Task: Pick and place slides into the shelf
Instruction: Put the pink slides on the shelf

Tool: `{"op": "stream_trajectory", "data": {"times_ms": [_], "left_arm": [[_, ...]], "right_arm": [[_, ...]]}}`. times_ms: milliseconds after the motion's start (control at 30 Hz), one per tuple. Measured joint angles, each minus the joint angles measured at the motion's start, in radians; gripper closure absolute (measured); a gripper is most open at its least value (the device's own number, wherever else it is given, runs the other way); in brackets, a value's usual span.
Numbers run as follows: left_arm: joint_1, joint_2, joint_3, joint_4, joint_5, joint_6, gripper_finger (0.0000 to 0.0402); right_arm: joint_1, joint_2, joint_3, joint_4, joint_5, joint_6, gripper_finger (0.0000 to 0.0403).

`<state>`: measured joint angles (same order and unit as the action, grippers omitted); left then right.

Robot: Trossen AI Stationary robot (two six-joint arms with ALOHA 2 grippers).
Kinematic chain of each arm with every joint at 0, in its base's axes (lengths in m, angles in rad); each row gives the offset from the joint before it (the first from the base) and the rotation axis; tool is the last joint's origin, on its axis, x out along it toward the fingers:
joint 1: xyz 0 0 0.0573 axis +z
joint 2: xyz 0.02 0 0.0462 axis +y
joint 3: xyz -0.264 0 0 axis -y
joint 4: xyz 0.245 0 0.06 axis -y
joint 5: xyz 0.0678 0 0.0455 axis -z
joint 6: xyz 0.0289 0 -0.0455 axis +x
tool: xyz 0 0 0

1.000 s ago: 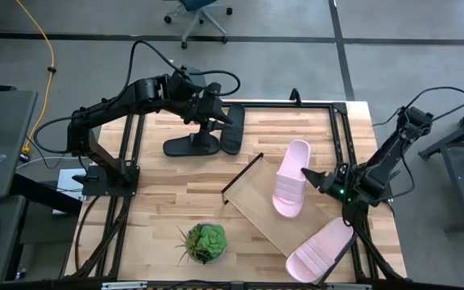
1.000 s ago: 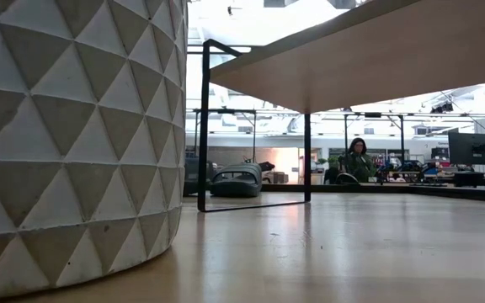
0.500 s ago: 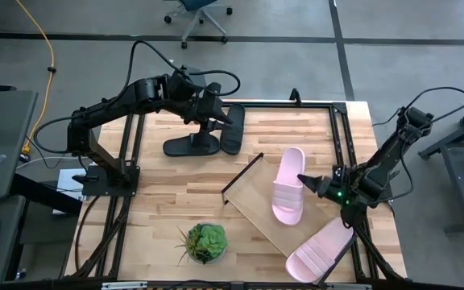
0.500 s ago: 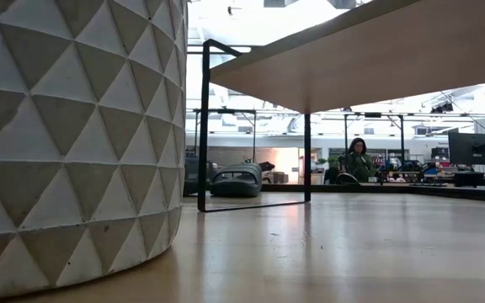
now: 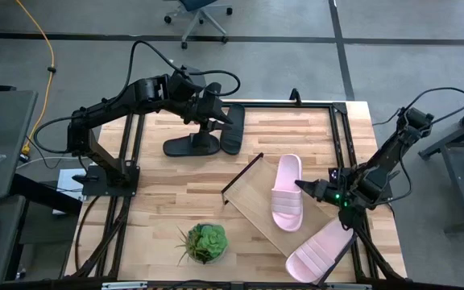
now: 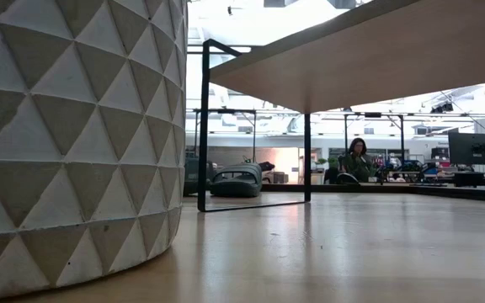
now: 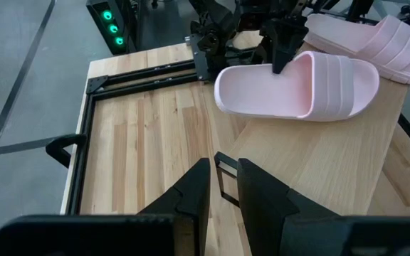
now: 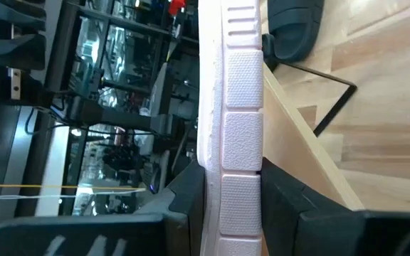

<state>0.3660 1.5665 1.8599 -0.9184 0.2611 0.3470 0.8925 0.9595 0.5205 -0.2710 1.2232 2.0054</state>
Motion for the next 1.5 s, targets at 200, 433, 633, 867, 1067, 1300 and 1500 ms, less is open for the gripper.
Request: {"op": "stream_trajectory", "data": {"times_ms": [200, 433, 633, 867, 1067, 1300, 1500], "left_arm": [[0.000, 0.000, 0.000, 0.000, 0.000, 0.013, 0.0341], [0.000, 0.000, 0.000, 0.000, 0.000, 0.015, 0.0341], [0.000, 0.000, 0.000, 0.000, 0.000, 0.015, 0.0341], [0.000, 0.000, 0.000, 0.000, 0.000, 0.023, 0.0341], [0.000, 0.000, 0.000, 0.000, 0.000, 0.023, 0.0341], [0.000, 0.000, 0.000, -0.001, 0.000, 0.023, 0.0341], [0.000, 0.000, 0.000, -0.008, 0.000, 0.023, 0.0341]], "right_arm": [[0.000, 0.016, 0.000, 0.000, -0.014, 0.038, 0.0288], [0.000, 0.016, 0.000, 0.008, -0.055, 0.034, 0.0260], [0.000, 0.015, 0.000, 0.013, -0.091, 0.029, 0.0249], [-0.001, 0.014, 0.000, 0.003, -0.093, 0.039, 0.0249], [-0.009, -0.004, 0.000, -0.025, -0.117, 0.048, 0.0249], [-0.023, -0.054, 0.000, -0.103, -0.151, 0.063, 0.0249], [-0.054, -0.075, 0.007, -0.123, -0.311, 0.046, 0.0249]]}}
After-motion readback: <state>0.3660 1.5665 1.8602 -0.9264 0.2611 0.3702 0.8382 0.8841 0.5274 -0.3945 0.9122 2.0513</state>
